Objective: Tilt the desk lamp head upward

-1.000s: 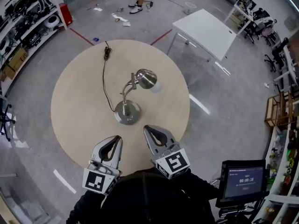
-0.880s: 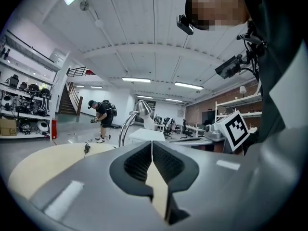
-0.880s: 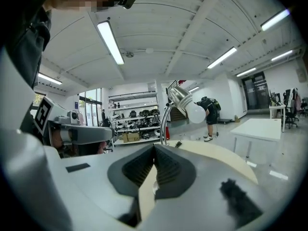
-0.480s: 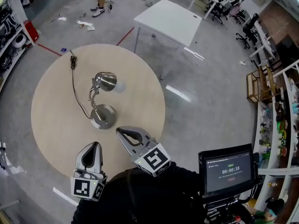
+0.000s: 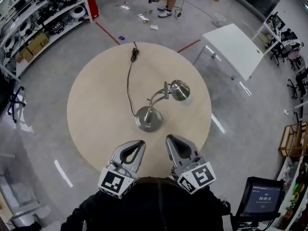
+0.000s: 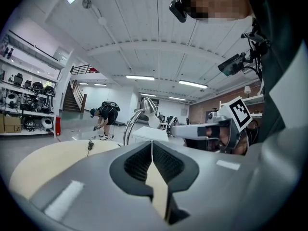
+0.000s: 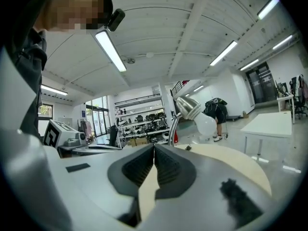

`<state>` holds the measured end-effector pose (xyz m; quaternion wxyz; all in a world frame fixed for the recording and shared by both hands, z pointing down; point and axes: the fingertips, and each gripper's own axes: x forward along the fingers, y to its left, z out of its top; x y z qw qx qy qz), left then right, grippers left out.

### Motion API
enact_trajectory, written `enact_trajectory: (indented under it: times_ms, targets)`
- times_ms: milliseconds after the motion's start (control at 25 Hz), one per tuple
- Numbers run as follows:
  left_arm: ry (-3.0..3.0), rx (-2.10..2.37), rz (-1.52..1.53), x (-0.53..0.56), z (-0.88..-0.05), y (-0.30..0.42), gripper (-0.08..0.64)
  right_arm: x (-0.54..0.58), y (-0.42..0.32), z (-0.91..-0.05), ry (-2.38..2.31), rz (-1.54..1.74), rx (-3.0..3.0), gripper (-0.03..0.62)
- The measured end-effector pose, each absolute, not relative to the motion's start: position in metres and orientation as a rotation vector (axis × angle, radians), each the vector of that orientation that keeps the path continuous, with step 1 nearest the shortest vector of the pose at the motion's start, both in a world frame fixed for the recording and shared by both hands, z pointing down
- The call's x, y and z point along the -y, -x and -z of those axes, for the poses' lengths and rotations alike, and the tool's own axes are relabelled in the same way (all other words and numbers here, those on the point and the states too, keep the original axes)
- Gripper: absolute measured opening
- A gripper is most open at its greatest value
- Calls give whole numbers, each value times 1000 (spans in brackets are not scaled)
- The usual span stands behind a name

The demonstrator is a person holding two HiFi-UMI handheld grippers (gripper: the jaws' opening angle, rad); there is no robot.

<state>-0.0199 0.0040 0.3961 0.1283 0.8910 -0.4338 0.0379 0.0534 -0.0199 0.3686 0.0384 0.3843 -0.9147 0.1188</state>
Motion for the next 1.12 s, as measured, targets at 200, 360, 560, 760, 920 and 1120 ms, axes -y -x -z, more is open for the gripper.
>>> enact_trajectory:
  times_ms: [200,360,560,760,920,1120]
  targets:
    - [-2566,1302,-89,-7,-390,31,14,17,-45,-366,-1166,-378,2816,5]
    - [-2555,1284,-83,-8,-381,29,14,10,-37,-362,-1103,-355,2825,5]
    - [-2582,1281,-87,-6,-388,29,14,10,-35,-367,-1098,-323,2824,5]
    - [-2560,1267,-91,-4,-392,25,14,13,-40,-374,-1120,-330,2811,5]
    - [-2576,1265,-89,-5,-392,25,14,12,-40,-371,-1121,-321,2810,5]
    - [-2581,1282,-96,-3,-393,27,14,12,-40,-372,-1121,-313,2808,5]
